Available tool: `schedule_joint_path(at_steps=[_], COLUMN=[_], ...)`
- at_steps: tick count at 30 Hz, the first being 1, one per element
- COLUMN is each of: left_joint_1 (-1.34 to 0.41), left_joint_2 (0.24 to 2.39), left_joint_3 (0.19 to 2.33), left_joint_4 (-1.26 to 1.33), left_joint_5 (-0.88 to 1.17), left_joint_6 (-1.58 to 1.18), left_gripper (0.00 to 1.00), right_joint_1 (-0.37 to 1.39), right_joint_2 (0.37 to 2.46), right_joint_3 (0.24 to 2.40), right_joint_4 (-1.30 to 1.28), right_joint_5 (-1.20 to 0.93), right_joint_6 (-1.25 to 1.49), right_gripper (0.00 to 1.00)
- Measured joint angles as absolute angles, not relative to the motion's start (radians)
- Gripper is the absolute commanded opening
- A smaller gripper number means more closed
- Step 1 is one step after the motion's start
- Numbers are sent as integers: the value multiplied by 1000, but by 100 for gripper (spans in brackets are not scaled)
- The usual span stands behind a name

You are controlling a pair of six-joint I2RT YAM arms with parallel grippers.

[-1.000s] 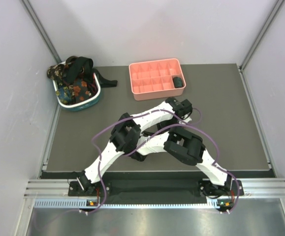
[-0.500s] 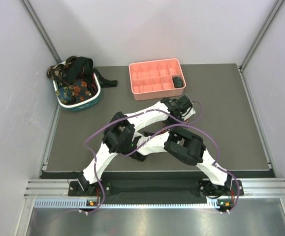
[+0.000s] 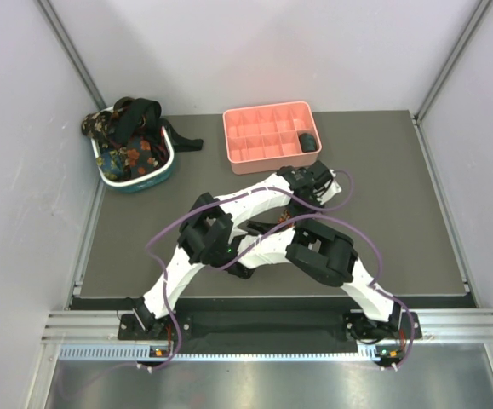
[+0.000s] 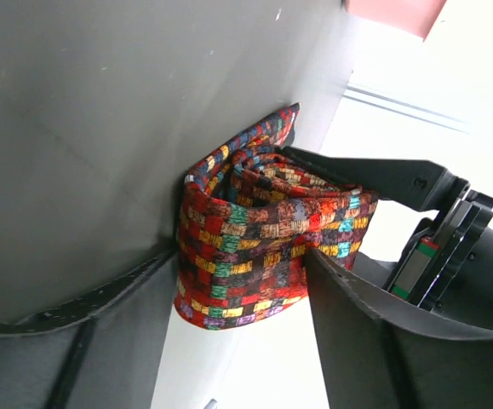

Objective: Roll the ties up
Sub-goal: Roll the tie

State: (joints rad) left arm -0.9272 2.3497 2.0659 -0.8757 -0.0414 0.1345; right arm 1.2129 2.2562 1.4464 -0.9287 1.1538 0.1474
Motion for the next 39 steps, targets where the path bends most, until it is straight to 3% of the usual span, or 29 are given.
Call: schedule_joint_path(at_steps=[9, 25, 39], left_joint_1=[-925, -927, -932], left_joint_2=[2420, 2426, 2400], left_joint_3=[2206, 2202, 2127], left_joint_4=[-1037, -1196, -1206], left_joint_5=[9, 44, 45], left_joint_6=[133, 99, 89], left_gripper=[45, 47, 46], right_joint_1=[1214, 1285, 1447], right_joint_2=[2251, 2247, 2207], right_joint_3=[1446, 1456, 1425], right_joint_4=[-928, -947, -852], right_joint_5=[1159, 1153, 1118], right_joint_6=[115, 110, 44], right_gripper=[72, 79, 76])
